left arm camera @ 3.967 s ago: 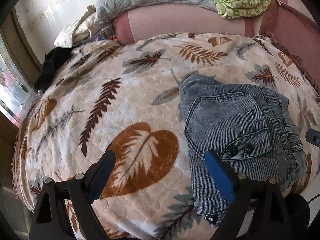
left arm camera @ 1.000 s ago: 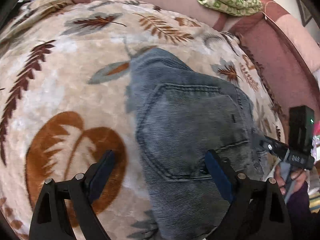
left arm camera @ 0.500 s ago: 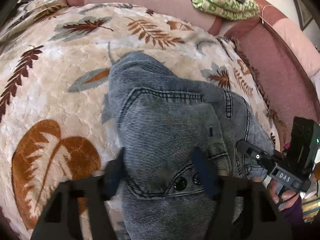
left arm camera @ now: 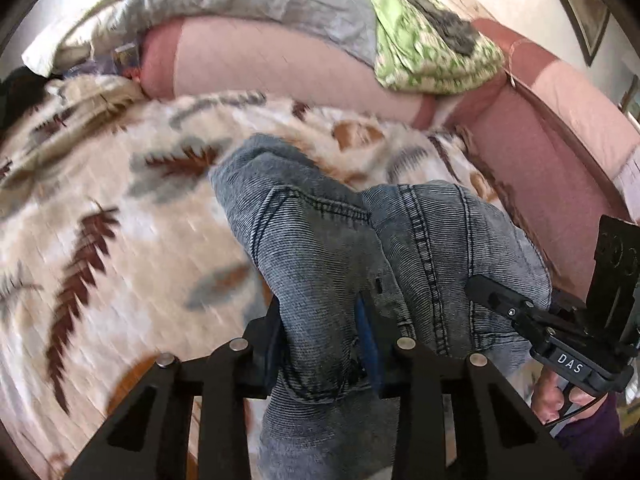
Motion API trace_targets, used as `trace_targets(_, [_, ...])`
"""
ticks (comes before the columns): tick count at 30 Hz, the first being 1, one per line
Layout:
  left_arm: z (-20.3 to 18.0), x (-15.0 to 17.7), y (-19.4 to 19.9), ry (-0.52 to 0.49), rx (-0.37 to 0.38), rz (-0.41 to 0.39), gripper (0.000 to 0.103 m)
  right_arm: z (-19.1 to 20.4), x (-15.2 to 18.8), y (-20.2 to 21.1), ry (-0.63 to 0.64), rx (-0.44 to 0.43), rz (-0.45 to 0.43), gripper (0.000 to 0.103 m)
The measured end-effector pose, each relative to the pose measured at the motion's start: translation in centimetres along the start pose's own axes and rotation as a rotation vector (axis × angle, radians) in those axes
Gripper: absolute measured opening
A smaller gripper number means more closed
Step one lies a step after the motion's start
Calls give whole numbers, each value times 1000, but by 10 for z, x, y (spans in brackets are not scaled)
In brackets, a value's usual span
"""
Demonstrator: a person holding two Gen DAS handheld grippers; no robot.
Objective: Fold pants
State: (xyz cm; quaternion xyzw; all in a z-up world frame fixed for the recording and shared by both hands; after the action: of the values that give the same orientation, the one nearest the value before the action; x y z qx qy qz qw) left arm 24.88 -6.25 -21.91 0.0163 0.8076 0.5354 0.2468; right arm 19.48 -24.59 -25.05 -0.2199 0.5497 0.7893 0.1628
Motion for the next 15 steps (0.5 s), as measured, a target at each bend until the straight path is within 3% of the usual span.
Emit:
trace_targets(3, [18,-10,-6,30,-60,-10,36,-10,-19,-18,-33,-8,-8,25])
trace_targets(6, [43,-10,-37,84,-135,62,36,-28,-23,-54,-85,-14,65,28])
trace_targets(8, [55,-4,-55,101,-205,114,36,-46,-18,-81,-143,42,131,30])
trace_targets(12, [65,9,-63,115,-226,130,42,-73,-2,-93,-250,37,165,63])
trace_targets(15, [58,14,-51,92,-277,100,44,-77,3,-79,-249,51,145,64])
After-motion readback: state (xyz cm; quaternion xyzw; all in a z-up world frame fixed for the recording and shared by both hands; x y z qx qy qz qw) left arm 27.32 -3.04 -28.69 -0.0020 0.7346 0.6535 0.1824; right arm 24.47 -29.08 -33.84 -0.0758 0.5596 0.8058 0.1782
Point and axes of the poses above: each gripper's, at about its wrist camera, not at the fingertips, and y roughly against the way its jaws point, z to its left, x to its underside, the point moved 4 cm from there along -y, roughly the way its jaws point, and after that the axes turned 13 degrees about z, right-handed, at the moved point
